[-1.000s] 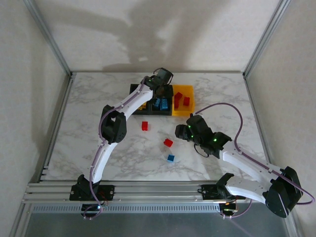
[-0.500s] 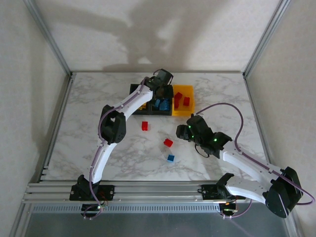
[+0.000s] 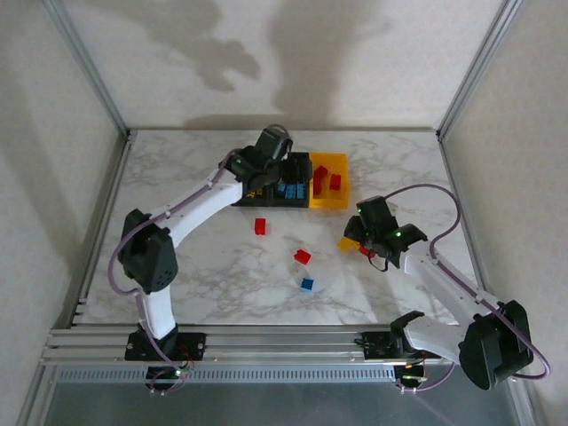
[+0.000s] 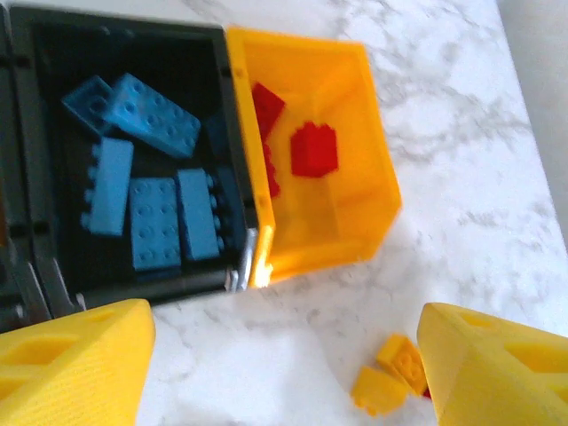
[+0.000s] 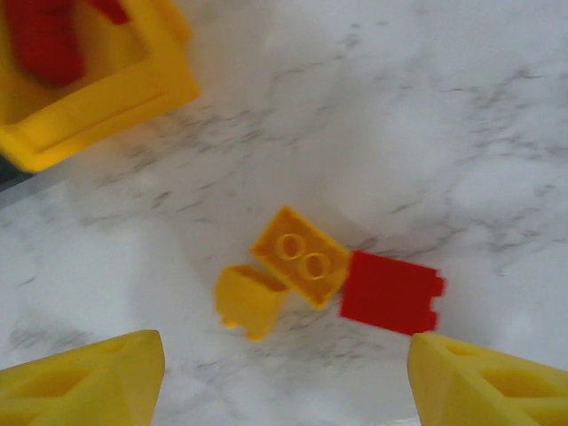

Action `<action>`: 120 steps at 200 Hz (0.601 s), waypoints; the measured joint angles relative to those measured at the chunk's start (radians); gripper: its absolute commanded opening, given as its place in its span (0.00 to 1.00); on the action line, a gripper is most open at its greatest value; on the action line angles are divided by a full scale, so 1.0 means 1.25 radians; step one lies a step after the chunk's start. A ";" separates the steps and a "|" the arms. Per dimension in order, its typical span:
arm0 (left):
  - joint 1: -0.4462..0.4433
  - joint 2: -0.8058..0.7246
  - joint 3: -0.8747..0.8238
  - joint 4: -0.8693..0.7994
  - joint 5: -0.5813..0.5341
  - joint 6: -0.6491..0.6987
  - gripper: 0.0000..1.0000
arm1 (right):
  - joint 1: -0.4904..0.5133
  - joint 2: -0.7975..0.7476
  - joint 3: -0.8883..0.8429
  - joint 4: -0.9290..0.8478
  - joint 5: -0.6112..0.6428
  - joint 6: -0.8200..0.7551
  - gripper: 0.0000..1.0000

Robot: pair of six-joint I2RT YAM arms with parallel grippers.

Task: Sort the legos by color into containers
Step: Pick up the legos from the middle-right of the table.

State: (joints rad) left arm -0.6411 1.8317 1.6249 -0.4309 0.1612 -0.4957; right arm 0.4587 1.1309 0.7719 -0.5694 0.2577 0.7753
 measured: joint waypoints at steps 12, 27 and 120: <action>-0.005 -0.039 -0.069 0.029 0.027 0.003 0.78 | -0.030 0.009 -0.004 -0.001 -0.005 0.005 0.75; -0.012 -0.080 -0.151 0.061 0.060 0.006 0.78 | -0.055 0.016 -0.013 0.000 -0.016 0.005 0.75; -0.054 -0.166 -0.371 0.163 0.126 0.002 0.78 | -0.108 0.137 -0.071 0.071 -0.051 0.005 0.70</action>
State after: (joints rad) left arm -0.7082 1.6238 1.1606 -0.2276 0.3191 -0.4934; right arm 0.3237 1.3025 0.6830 -0.4805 0.1944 0.7815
